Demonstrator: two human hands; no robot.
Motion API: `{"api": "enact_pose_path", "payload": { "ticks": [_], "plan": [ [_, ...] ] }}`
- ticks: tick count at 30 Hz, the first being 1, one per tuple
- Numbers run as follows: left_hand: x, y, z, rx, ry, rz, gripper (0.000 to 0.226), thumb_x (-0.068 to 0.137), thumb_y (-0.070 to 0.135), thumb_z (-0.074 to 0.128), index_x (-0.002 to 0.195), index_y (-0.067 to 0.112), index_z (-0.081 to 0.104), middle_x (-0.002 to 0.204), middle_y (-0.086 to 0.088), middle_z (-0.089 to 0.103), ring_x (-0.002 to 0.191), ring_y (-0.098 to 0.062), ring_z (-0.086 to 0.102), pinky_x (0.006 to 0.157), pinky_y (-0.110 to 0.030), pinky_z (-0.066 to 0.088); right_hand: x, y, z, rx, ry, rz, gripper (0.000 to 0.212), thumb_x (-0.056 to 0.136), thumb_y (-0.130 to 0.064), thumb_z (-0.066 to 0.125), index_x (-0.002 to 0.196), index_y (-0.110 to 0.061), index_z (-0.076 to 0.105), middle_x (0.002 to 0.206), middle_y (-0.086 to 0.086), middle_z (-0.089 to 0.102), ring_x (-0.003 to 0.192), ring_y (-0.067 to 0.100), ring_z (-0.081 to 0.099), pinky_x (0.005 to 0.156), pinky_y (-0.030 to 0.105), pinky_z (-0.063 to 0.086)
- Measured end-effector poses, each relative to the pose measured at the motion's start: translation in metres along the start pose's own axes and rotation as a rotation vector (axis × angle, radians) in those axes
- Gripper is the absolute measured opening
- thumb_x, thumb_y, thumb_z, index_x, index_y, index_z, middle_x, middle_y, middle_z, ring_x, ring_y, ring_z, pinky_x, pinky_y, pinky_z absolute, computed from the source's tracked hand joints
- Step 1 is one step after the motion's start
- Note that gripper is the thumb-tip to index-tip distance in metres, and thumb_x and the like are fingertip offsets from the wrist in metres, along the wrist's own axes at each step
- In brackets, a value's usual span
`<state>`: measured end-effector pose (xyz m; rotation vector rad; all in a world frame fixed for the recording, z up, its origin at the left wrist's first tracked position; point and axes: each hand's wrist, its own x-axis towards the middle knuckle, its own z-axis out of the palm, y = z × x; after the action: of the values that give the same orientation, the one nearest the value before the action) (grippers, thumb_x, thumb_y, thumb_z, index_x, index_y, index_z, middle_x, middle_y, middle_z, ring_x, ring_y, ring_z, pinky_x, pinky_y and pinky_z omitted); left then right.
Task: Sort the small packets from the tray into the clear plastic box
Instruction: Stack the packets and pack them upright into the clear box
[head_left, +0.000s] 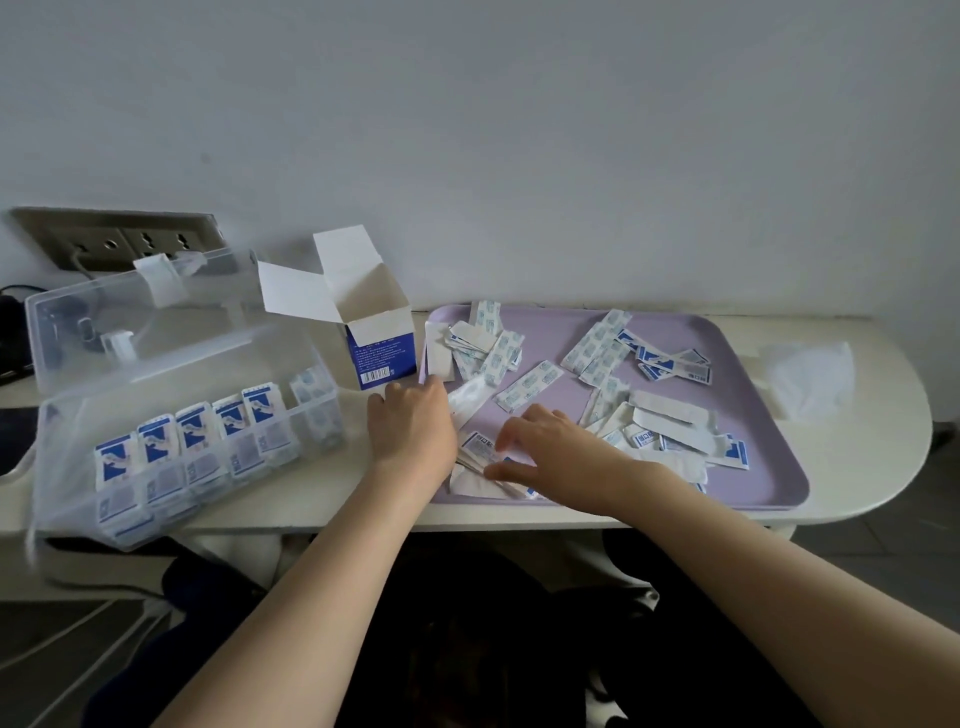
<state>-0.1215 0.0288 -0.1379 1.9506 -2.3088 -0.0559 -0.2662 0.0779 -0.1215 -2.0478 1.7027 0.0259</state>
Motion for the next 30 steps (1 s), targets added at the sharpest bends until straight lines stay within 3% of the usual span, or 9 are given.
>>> {"api": "enact_pose_path", "payload": {
  "ticks": [5,9,13,16,19,25,30],
  "plan": [
    [0.001,-0.006,-0.019,-0.227,-0.001,0.03,0.014,0.095,0.02,0.047,0.101,0.01,0.055,0.096,-0.008,0.063,0.085,-0.028,0.054,0.066,-0.032,0.035,0.004,0.004,0.0,-0.043,0.048,0.046,0.042,0.088,-0.038,0.059,0.122,-0.015,0.05,0.122,0.006,0.047,0.11,0.025,0.051,0.092,0.033,0.042],
    [-0.004,-0.007,-0.03,-0.456,-0.268,0.091,0.015,0.096,0.017,0.045,0.082,0.013,0.049,0.076,-0.004,0.05,0.07,-0.023,0.046,0.053,-0.03,0.029,0.004,0.0,0.001,0.008,0.02,0.063,0.05,0.081,-0.028,0.07,0.122,-0.012,0.048,0.121,0.007,0.047,0.105,0.025,0.054,0.091,0.032,0.044],
    [-0.007,-0.011,-0.026,-0.329,-0.512,0.123,0.027,0.096,0.008,0.04,0.07,0.014,0.045,0.07,-0.002,0.045,0.066,-0.019,0.044,0.053,-0.026,0.029,-0.001,0.0,-0.004,-0.037,-0.012,0.086,0.043,0.082,-0.028,0.069,0.117,-0.007,0.057,0.117,0.008,0.053,0.104,0.024,0.055,0.093,0.035,0.046],
    [-0.008,-0.013,-0.024,-0.218,-0.556,0.174,0.015,0.096,0.012,0.044,0.089,0.018,0.056,0.083,-0.001,0.052,0.087,-0.026,0.054,0.068,-0.028,0.037,-0.006,0.011,-0.008,-0.052,0.024,0.182,0.038,0.087,-0.029,0.062,0.116,-0.004,0.054,0.117,0.01,0.058,0.104,0.026,0.057,0.09,0.038,0.048],
    [-0.015,-0.011,-0.023,-0.112,-0.507,0.251,0.005,0.094,0.024,0.052,0.094,0.021,0.056,0.105,-0.005,0.057,0.096,-0.024,0.051,0.077,-0.03,0.038,-0.011,0.015,-0.007,-0.017,0.115,0.168,0.039,0.092,-0.028,0.055,0.123,-0.008,0.043,0.124,0.01,0.051,0.107,0.026,0.054,0.091,0.037,0.045],
    [-0.016,-0.007,-0.017,-0.121,-0.387,0.388,0.052,0.087,0.038,0.062,0.13,0.021,0.038,0.128,-0.003,0.04,0.12,-0.022,0.036,0.097,-0.035,0.032,-0.008,0.0,0.006,-0.02,0.113,-0.013,0.049,0.095,-0.033,0.049,0.136,-0.011,0.033,0.134,0.008,0.042,0.121,0.023,0.043,0.101,0.033,0.036],
    [-0.017,-0.004,-0.009,-0.035,-0.363,0.455,0.042,0.094,0.029,0.053,0.132,0.018,0.04,0.132,-0.005,0.041,0.119,-0.023,0.036,0.097,-0.033,0.031,-0.003,-0.011,0.011,-0.025,0.055,-0.022,0.053,0.092,-0.029,0.055,0.135,-0.007,0.034,0.132,0.011,0.04,0.121,0.028,0.043,0.101,0.034,0.036]
  ]
}}
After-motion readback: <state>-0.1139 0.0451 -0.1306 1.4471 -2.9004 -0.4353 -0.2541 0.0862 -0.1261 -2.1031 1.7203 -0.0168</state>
